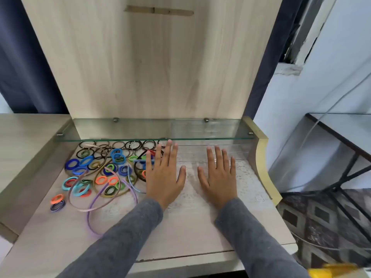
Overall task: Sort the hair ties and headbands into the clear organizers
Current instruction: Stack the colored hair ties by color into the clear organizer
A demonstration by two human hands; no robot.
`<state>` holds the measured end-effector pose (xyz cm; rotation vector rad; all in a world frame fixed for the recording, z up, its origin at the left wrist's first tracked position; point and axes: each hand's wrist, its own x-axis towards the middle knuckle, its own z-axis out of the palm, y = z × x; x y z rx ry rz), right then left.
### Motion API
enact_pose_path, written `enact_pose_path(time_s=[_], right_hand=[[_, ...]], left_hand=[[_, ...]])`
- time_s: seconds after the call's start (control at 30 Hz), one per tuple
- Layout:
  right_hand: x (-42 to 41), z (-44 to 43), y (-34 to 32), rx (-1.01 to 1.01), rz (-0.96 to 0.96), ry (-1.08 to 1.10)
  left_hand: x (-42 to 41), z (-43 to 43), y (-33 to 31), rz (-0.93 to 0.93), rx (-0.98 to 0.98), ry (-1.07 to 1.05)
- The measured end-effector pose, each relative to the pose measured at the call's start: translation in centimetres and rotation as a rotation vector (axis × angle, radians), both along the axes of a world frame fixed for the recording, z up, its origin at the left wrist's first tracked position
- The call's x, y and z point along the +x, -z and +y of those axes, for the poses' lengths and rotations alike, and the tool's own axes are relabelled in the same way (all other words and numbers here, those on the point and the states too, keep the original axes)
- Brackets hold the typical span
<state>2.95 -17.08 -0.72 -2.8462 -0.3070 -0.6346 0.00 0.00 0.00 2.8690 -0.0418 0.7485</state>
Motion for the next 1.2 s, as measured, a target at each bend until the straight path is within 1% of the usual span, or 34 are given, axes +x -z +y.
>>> enact_pose_path(time_s=[0.07, 0.23, 0.43, 0.57, 0.7, 0.87, 1.0, 1.07, 1.13, 1.2], right_hand=[[0.3, -0.5, 0.0, 0.018, 0.032, -0.004], [1.0, -1.4, 0.7, -0.078, 0.026, -0.006], [1.6, -1.5, 0.2, -0.084, 0.017, -0.041], [2.0, -1.6, -0.7, -0.100, -0.048, -0.046], [1.7, -1.9, -1.6, -0.090, -0.077, -0.061], [-0.2, -2.5, -2.0, -0.089, -0.104, -0.093], [-2.1, -3.1, -2.1, -0.116, -0.128, -0.114], [-3.0, -3.3, -2.2, -0.114, -0.140, -0.133], [-3.5, -3.6, -2.5, -0.080, -0.151, -0.151], [-3.2, -4.0, -3.3, 0.000, -0.158, -0.130]], left_hand=[[0.0, -0.4, -0.5, 0.017, -0.068, -0.037], [0.9, -0.6, -0.2, 0.028, -0.048, -0.044], [1.4, -0.5, -0.6, -0.012, -0.041, -0.030], [1.7, -0.1, -1.3, -0.034, -0.084, -0.028], [1.7, 0.1, -2.0, -0.003, -0.129, -0.015], [1.5, 0.3, -3.3, 0.061, -0.127, -0.002], [1.4, 0.5, -4.2, 0.107, -0.183, 0.021], [1.6, 0.7, -4.2, 0.146, -0.288, 0.039], [1.8, 0.7, -3.9, 0.212, -0.507, 0.081], [2.1, 0.6, -3.8, 0.223, -0.740, 0.099]])
